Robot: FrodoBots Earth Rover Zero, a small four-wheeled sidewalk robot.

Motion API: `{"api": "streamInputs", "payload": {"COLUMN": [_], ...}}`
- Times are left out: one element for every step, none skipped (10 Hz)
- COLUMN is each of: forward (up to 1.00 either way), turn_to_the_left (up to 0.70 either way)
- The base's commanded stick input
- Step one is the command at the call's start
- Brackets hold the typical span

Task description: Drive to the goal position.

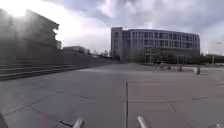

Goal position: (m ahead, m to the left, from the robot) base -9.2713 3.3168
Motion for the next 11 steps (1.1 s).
{"api": "streamInputs", "payload": {"forward": [1.0,1.0,1.0,1.0,1.0,1.0,1.0,1.0,1.0,1.0,1.0], "turn_to_the_left": [0.0,0.0,0.0,0.0,0.0,0.0,0.0,0.0,0.0,0.0,0.0]}}
